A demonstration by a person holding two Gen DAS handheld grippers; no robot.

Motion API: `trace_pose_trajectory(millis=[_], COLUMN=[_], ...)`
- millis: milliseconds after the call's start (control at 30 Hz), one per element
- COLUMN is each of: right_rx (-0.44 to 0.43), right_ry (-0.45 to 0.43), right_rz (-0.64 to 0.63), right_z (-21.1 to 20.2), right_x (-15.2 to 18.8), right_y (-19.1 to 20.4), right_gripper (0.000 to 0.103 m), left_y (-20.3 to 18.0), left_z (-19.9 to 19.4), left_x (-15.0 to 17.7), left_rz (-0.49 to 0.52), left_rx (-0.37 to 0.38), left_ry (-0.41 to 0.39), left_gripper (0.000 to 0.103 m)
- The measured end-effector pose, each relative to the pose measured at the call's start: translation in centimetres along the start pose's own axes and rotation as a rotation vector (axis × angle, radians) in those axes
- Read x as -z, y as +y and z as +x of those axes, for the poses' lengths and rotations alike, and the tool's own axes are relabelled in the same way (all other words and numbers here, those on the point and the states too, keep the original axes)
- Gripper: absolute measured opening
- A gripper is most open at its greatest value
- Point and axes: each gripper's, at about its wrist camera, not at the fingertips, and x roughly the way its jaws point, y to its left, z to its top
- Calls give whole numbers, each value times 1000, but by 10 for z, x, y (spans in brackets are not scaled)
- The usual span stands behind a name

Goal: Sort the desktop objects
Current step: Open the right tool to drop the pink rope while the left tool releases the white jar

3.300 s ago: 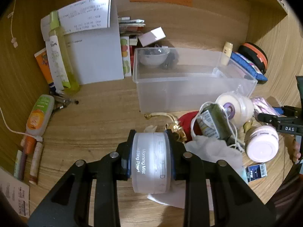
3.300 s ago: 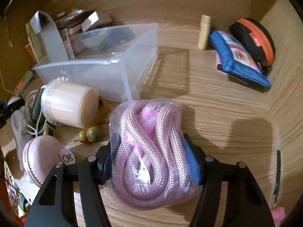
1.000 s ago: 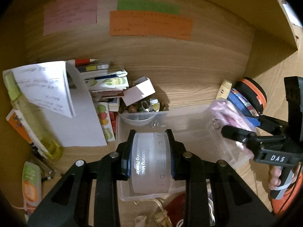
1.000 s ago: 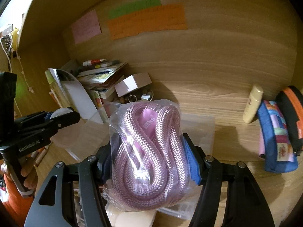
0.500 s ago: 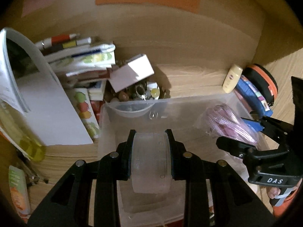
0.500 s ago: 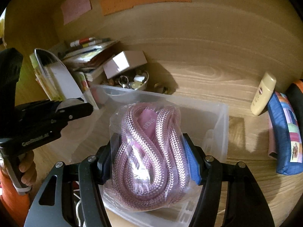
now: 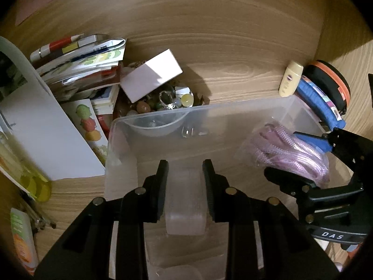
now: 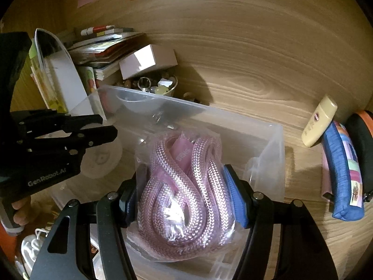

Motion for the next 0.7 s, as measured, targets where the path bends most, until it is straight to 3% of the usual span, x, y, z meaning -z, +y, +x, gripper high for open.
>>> trace_pose_trajectory(millis=[400,533,700], right_rx=[-2,-28,-40], right_ry=[-11,-16,-27], right_rz=[-2,10,12], right_z=[-3,-5,-6], right_x=[1,2,2], right_y=[0,-1,1], right_gripper=[62,65,66], left_y=[4,4,0], left_z=[-1,-6,-12], left_x=[0,1,-1], left_rz=[-3,0,19], left_rx=[-5,-8,-4], left_ry=[4,-12,-29], left_gripper=[29,41,43])
